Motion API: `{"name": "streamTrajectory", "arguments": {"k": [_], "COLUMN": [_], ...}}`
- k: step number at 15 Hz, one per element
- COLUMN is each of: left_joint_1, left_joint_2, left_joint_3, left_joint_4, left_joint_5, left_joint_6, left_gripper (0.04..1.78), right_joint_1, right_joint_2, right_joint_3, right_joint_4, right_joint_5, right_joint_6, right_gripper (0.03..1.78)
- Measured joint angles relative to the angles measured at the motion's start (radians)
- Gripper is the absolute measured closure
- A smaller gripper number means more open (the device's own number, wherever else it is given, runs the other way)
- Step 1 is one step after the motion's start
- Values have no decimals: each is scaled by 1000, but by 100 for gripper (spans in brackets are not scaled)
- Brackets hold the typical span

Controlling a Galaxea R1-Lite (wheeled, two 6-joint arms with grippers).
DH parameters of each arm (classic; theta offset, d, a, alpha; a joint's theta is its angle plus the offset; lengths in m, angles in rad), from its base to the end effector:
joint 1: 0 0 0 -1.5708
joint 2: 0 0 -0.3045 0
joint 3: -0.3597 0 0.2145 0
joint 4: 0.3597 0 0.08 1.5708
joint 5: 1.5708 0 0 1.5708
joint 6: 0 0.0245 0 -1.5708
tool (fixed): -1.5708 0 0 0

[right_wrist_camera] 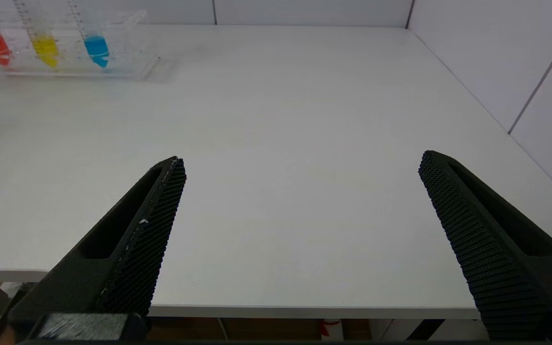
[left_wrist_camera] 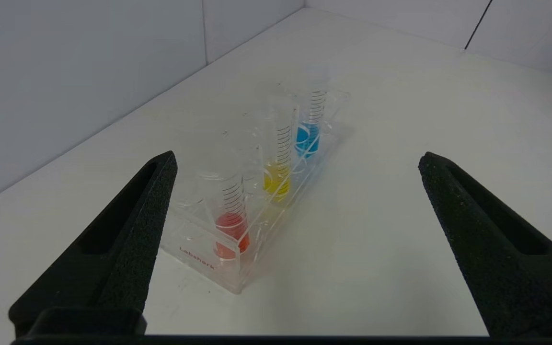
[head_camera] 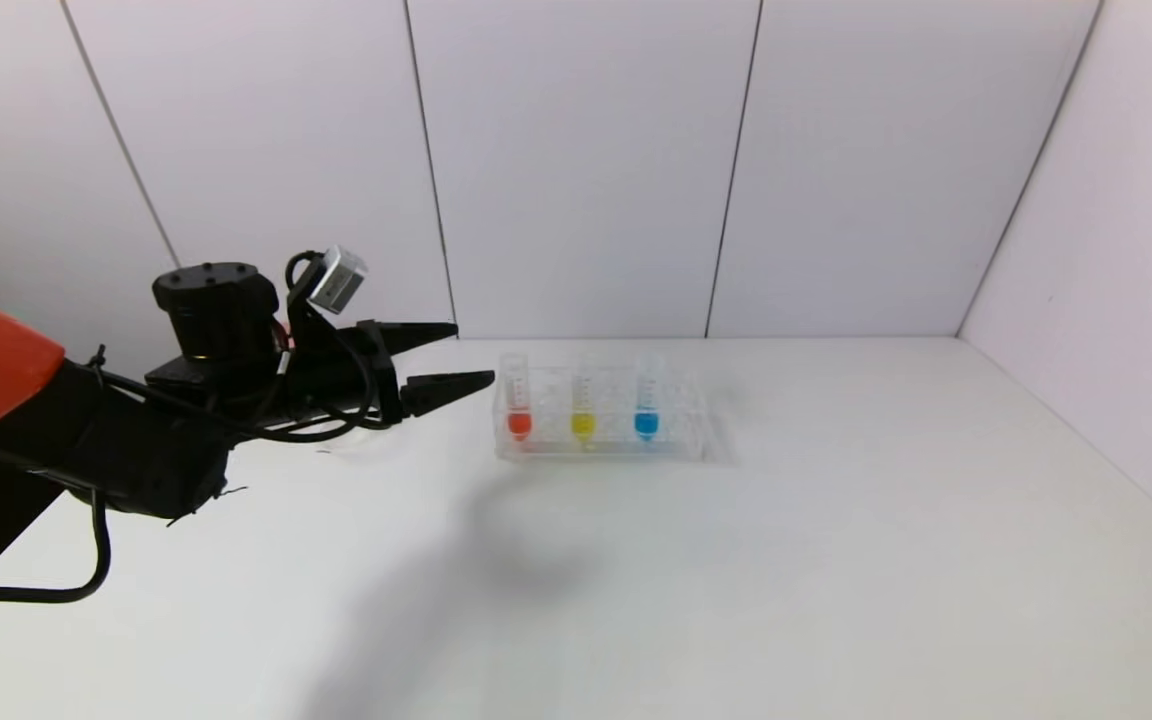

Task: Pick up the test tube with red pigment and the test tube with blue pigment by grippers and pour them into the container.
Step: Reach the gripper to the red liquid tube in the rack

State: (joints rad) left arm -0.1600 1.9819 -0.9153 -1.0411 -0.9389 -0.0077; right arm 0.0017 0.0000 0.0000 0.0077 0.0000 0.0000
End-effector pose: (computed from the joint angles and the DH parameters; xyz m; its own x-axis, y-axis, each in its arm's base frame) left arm 0.3712 -0.0799 0.1374 0.4544 -0.8907 -0.0151 0.8902 0.4546 -0.0283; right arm 0.0008 0.0000 0.0747 1.0000 0.0017 -0.0077 -0.0017 1.0000 0.0000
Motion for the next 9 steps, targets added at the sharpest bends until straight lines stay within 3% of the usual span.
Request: {"name": "streamTrajectory", "arguments": {"k": [4, 9], "left_joint_1": [-12, -43], "left_joint_2": [96, 194], "left_joint_3": [-35, -111], "left_joint_4": [-120, -132], "left_joint_5": [-1, 0], "left_joint_6": [-1, -2], "left_gripper": [6, 6], "right_joint_1": [0, -1], "right_joint_2": [0, 0], "right_joint_3": [0, 0], "right_joint_4": [0, 0], "right_joint_5": [0, 0], "right_joint_6": [0, 0], "right_gripper": [4, 4]}}
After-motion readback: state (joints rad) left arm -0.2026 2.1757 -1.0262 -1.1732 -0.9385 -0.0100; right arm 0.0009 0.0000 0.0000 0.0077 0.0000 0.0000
